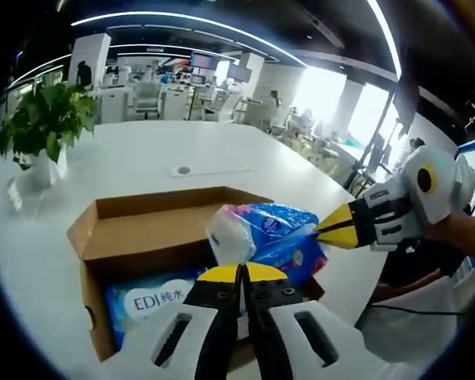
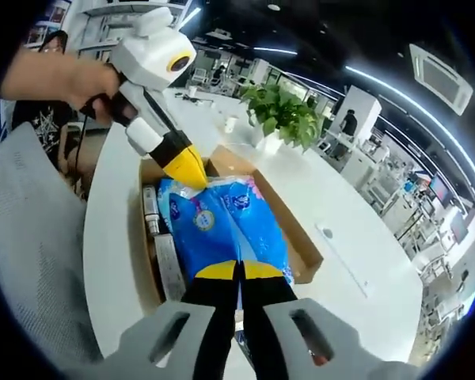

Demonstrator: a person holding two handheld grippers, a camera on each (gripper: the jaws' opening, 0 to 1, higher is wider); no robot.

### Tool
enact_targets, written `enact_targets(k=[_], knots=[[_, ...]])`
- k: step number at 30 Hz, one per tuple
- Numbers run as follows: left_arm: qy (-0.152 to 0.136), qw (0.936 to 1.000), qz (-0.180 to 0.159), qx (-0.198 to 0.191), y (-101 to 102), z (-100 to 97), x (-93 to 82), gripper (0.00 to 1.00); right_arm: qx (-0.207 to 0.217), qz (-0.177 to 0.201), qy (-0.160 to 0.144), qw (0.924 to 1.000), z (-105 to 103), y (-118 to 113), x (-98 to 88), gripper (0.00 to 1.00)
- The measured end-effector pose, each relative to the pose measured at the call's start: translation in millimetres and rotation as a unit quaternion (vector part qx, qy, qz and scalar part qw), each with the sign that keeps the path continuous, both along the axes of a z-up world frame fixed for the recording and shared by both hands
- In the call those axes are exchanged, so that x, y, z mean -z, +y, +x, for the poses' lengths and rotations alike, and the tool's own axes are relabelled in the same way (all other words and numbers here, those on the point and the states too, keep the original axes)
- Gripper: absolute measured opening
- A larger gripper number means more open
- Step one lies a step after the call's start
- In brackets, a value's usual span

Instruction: Operate the shoe box by opening the lid, removing the specified soft item, and placing it in the target area until the item is outside and the box remains undamaged.

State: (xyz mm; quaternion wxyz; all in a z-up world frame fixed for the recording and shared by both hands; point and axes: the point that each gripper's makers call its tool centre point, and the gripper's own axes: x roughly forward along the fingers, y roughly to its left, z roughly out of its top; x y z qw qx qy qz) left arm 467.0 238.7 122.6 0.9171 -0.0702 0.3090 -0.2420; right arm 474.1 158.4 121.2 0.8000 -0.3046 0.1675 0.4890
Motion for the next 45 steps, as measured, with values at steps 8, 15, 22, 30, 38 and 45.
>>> enact_targets(k=[8,15,22,30,38,45], knots=[[-0.015,0.9997,-0.015,0.01,-14,-7.8,-13.9,0.0,0.001,0.012,-0.005,0.9999,-9,-15,-10.6,0.0],[-0.024,0.9992,-0.022,0.024,-31,-10.3,-18.3,0.0,0.012,0.018,-0.012,0.9997,-15,-31,-18.1,0.0],[-0.031,0.9983,-0.038,0.034,-45,-11.5,-25.4,0.0,0.025,0.031,-0.019,0.999,-15,-47,-30.4,0.0],[-0.034,0.9973,-0.051,0.041,-54,-13.2,-31.7,0.0,0.031,0.035,-0.03,0.9984,-18,-55,-41.4,0.0],[-0.041,0.9955,-0.069,0.05,-71,-12.7,-39.6,0.0,0.01,-0.018,-0.057,0.9982,-20,-64,-62.4,0.0],[-0.046,0.9934,-0.094,0.047,-82,-7.2,-44.0,0.0,0.009,-0.034,-0.044,0.9984,-13,-82,-55.3,0.0]])
